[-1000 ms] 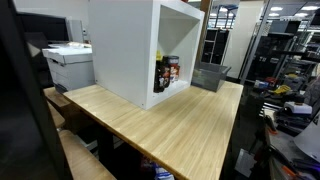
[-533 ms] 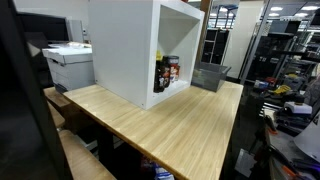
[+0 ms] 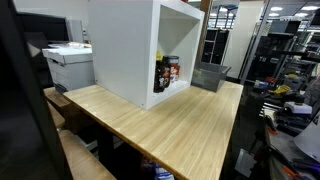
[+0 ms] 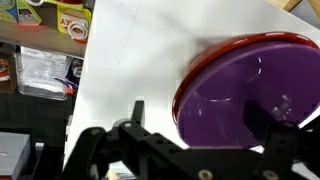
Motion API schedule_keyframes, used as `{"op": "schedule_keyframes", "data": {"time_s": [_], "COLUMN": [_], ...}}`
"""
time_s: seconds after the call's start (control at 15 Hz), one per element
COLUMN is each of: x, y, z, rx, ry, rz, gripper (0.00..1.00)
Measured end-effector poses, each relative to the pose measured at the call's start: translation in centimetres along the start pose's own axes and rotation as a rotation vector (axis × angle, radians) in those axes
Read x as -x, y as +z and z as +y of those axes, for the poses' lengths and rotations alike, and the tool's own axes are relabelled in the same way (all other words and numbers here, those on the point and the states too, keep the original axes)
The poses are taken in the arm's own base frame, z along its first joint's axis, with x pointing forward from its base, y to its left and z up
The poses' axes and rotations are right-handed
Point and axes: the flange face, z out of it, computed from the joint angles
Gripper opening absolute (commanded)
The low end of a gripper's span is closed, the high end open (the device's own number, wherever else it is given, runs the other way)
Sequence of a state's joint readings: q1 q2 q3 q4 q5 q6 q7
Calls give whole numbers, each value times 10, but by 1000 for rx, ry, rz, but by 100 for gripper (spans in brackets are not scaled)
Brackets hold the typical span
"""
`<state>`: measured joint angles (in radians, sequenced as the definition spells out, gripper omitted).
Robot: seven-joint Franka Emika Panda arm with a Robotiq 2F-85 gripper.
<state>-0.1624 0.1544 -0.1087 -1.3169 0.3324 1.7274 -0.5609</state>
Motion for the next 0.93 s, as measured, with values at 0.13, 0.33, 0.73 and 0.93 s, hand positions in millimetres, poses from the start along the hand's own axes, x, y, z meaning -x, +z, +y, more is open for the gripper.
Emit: {"op": "schedule_keyframes", "data": {"time_s": [0.13,0.33,0.73,0.93], "x": [6,12,26,33], "y": [0,-2,-9,-7], "z": [2,3,-1,-3], "rx": [3,10,22,23], "ry": [10,18,29,35], "rz": [3,15,44,48], "gripper": [100,100,100,100]}}
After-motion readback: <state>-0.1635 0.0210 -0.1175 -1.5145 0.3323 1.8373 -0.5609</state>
